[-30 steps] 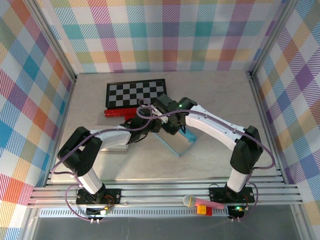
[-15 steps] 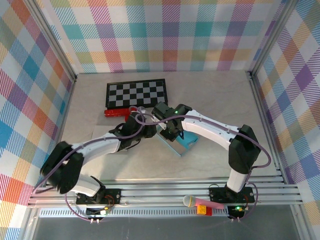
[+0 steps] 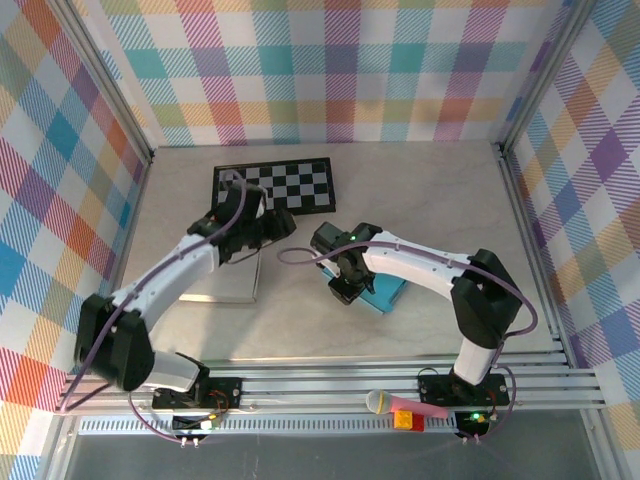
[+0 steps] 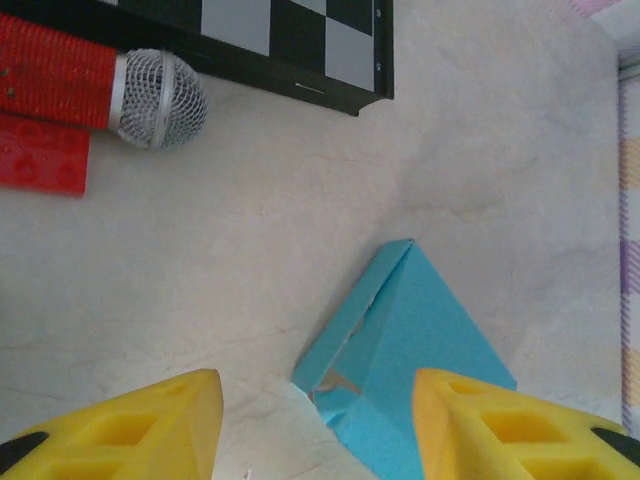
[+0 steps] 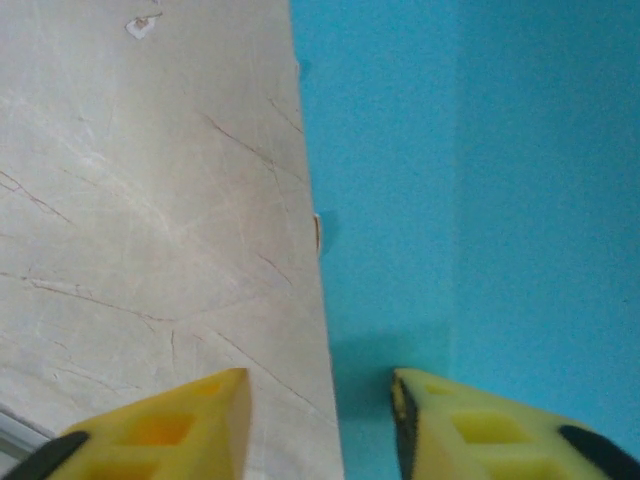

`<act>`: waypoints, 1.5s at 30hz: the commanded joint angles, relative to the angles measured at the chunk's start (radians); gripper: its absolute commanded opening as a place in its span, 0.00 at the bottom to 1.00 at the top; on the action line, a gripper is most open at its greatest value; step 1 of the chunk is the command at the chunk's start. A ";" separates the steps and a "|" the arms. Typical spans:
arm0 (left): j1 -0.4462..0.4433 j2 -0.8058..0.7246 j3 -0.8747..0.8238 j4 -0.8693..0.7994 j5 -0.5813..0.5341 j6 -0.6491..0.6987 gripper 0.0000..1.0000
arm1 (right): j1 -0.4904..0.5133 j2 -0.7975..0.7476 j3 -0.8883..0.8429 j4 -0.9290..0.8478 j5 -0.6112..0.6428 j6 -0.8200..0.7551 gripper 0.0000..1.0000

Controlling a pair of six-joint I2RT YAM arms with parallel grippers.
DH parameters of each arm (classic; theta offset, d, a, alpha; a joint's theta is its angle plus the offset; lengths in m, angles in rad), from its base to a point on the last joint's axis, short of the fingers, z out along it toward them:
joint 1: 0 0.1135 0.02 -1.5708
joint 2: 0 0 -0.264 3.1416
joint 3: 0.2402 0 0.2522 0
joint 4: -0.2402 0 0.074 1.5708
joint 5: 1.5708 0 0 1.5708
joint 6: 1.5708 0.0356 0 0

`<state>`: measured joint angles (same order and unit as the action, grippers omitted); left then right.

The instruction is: Fold the paper box

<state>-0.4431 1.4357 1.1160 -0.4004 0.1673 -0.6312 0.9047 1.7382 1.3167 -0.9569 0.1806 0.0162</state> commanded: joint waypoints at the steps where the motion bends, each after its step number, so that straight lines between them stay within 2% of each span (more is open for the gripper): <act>1: 0.007 0.140 0.134 -0.147 0.138 0.099 0.52 | 0.003 -0.099 -0.001 0.008 -0.032 0.046 0.50; 5: 0.001 0.321 0.319 -0.211 0.245 0.186 0.50 | -0.013 -0.163 -0.007 0.004 -0.048 0.114 0.57; 10: -0.049 0.504 0.525 -0.343 0.277 0.328 0.49 | -0.060 -0.245 -0.023 -0.002 -0.062 0.226 0.62; 12: -0.081 0.554 0.574 -0.369 0.287 0.375 0.48 | -0.121 -0.281 -0.040 -0.021 -0.061 0.328 0.63; 15: -0.120 0.611 0.621 -0.410 0.266 0.411 0.48 | -0.261 -0.362 -0.133 -0.003 -0.157 0.505 0.61; 19: -0.135 0.637 0.593 -0.392 0.246 0.407 0.48 | -0.430 -0.462 -0.289 0.072 -0.325 0.690 0.61; 23: -0.138 0.636 0.544 -0.343 0.253 0.400 0.47 | -0.519 -0.474 -0.403 0.171 -0.459 0.784 0.61; 30: -0.144 0.611 0.444 -0.222 0.292 0.351 0.45 | -0.567 -0.431 -0.509 0.293 -0.563 0.855 0.60; 34: -0.155 0.593 0.410 -0.200 0.292 0.333 0.43 | -0.585 -0.393 -0.527 0.346 -0.596 0.850 0.53; 39: -0.161 0.556 0.360 -0.172 0.284 0.300 0.39 | -0.604 -0.339 -0.504 0.377 -0.619 0.820 0.42; 45: -0.167 0.493 0.265 -0.127 0.281 0.247 0.33 | -0.628 -0.251 -0.407 0.378 -0.655 0.720 0.40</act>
<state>-0.5934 1.9804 1.4185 -0.5404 0.4316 -0.3504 0.2882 1.4540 0.8391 -0.6292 -0.4152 0.8059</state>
